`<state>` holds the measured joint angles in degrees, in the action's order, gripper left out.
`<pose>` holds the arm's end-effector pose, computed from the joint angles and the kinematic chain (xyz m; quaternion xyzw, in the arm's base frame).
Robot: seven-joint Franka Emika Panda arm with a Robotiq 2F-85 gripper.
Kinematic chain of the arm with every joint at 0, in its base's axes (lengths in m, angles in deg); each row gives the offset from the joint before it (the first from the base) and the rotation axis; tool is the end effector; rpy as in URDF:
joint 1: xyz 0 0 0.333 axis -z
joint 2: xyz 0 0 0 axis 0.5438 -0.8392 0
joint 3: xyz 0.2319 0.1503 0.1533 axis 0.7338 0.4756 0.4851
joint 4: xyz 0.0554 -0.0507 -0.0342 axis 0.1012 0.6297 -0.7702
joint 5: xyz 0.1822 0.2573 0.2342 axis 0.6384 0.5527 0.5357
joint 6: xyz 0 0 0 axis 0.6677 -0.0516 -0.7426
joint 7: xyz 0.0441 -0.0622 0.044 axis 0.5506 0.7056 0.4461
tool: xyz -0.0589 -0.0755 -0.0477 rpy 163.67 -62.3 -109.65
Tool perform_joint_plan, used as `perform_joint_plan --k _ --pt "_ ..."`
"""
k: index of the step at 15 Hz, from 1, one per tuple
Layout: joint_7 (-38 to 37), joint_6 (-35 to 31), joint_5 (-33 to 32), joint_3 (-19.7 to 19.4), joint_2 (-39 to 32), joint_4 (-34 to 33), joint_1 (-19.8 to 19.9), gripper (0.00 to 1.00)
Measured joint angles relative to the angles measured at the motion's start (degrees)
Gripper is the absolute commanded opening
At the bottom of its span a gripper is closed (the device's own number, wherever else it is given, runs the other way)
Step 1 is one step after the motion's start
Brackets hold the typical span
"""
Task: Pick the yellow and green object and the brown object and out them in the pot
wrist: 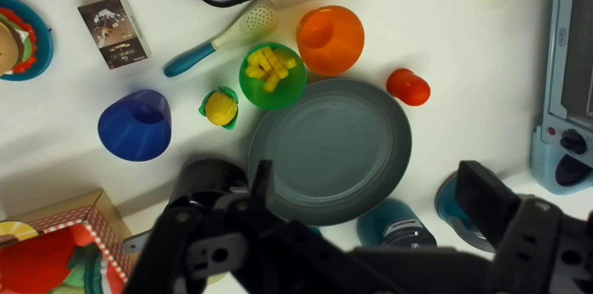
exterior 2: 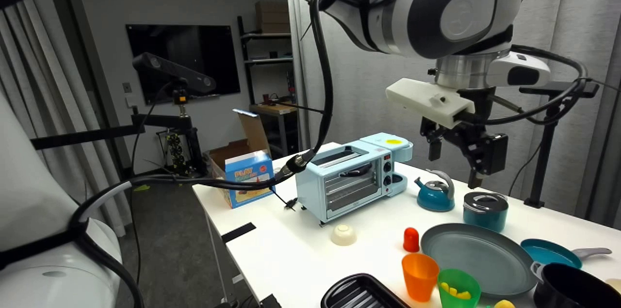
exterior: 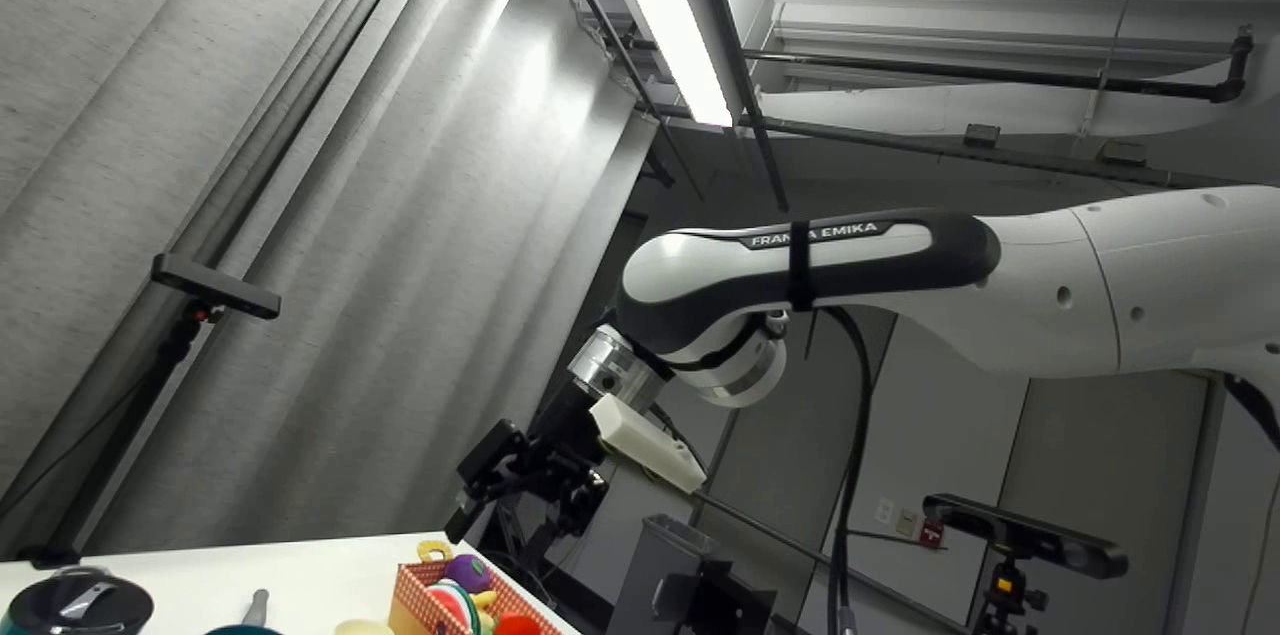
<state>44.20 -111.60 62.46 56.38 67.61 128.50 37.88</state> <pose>0.5255 -0.0894 0.4817 -0.9810 0.1599 -0.0797 0.0761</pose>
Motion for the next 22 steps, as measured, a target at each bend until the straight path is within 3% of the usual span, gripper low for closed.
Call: perform_joint_plan --k 12,22 --pt "-2.7 -2.3 -1.2 -1.0 -9.0 -6.9 0.8 1.00" --pt "-2.8 -4.6 -1.2 -2.6 -13.6 -7.6 1.8 1.00"
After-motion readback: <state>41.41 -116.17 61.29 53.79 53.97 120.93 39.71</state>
